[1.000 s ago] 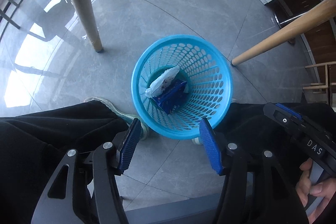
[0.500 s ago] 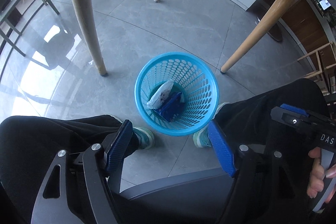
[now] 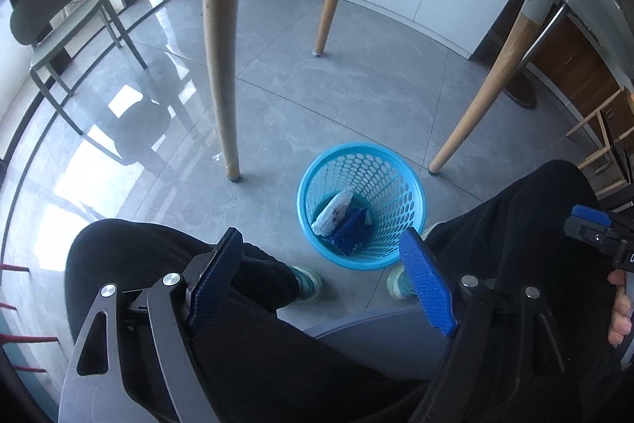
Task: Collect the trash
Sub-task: 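Raise both tools back toward the table items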
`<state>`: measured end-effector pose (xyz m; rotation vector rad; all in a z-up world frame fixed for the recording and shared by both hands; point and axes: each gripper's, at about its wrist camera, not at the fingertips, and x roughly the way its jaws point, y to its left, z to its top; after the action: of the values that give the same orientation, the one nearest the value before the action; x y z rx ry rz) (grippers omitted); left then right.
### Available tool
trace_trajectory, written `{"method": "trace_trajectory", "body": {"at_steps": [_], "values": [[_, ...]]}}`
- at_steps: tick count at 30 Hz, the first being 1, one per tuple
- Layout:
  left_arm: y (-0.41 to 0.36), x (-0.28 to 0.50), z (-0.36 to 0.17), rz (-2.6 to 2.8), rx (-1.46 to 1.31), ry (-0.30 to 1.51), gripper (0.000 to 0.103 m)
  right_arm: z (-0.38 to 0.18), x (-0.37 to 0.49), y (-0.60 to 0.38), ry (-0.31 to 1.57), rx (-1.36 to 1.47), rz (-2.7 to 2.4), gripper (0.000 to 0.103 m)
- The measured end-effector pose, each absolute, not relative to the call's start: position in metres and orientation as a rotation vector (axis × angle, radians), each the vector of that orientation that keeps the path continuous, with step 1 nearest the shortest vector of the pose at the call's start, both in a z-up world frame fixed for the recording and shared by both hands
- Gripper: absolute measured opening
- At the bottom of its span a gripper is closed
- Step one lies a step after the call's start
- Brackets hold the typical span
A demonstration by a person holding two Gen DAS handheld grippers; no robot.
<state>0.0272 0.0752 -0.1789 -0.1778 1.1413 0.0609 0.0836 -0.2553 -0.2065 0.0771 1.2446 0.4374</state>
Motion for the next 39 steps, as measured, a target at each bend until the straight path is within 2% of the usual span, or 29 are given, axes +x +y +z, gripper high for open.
{"method": "trace_trajectory", "body": {"at_steps": [11,21,27,39], "values": [[0.092,0.01,-0.089,0.093,-0.199,0.901,0.084,-0.112,0.051,-0.27,1.073,0.151,0.537,0.08],[0.1,0.017,-0.028,0.114,-0.138,0.743,0.086,-0.027,0.066,-0.252,0.919,0.269,0.652,0.086],[0.106,0.037,-0.004,0.105,-0.158,0.666,0.088,-0.009,0.094,-0.235,0.928,0.425,0.683,0.086],[0.109,0.099,-0.006,0.092,-0.153,0.655,0.088,-0.029,0.148,-0.207,1.01,0.591,0.659,0.087]]}}
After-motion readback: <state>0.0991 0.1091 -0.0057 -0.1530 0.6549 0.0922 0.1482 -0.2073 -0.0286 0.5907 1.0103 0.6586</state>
